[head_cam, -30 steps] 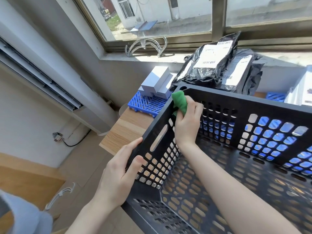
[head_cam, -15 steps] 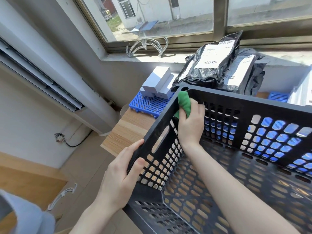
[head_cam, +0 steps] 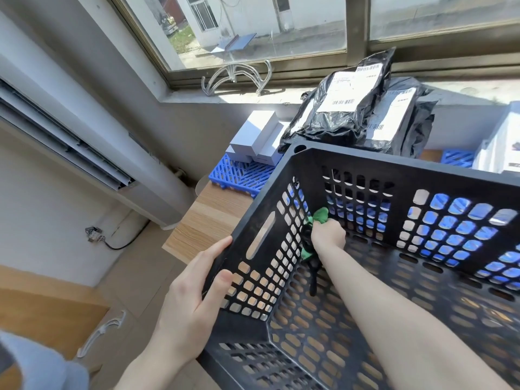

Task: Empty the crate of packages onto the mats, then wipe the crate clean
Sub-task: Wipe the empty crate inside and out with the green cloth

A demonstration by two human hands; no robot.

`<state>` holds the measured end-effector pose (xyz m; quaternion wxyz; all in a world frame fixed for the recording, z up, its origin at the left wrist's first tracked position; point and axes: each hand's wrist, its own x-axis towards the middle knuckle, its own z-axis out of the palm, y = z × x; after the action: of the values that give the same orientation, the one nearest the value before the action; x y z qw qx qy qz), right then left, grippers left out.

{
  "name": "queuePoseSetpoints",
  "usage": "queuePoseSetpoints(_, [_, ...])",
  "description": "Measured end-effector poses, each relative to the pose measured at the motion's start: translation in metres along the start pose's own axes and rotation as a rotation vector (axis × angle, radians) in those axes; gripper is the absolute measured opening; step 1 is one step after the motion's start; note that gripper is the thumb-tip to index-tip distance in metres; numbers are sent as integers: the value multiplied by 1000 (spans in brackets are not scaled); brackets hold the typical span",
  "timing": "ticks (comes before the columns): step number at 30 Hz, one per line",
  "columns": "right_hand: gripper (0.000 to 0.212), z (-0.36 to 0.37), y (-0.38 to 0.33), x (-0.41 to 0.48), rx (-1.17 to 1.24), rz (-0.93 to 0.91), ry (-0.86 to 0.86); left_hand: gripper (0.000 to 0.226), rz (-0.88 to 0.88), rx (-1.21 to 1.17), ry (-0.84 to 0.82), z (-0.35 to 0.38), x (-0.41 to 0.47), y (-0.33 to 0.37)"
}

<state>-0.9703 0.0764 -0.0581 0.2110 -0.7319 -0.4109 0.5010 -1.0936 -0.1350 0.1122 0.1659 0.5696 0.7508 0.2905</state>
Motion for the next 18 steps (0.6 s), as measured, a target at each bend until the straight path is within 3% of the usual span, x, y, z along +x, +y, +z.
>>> queuePoseSetpoints(2, [25,0,-3,-10,61,-108,60,57,-6,-4,2,0,0,1])
queuePoseSetpoints(7, [21,-14,-37,-46,174,-619,258,56,-3,-14,1,-1,0,1])
queuePoseSetpoints(10, [23,-25,-61,-54,221,-793,348,52,-6,-16,3,0,0,1])
queuePoseSetpoints(13, [23,-25,-58,-49,161,-806,389,51,-3,-14,3,0,-1,1])
queuePoseSetpoints(18, [23,-4,-7,-21,-26,-619,328,52,3,-20,1,0,-1,1])
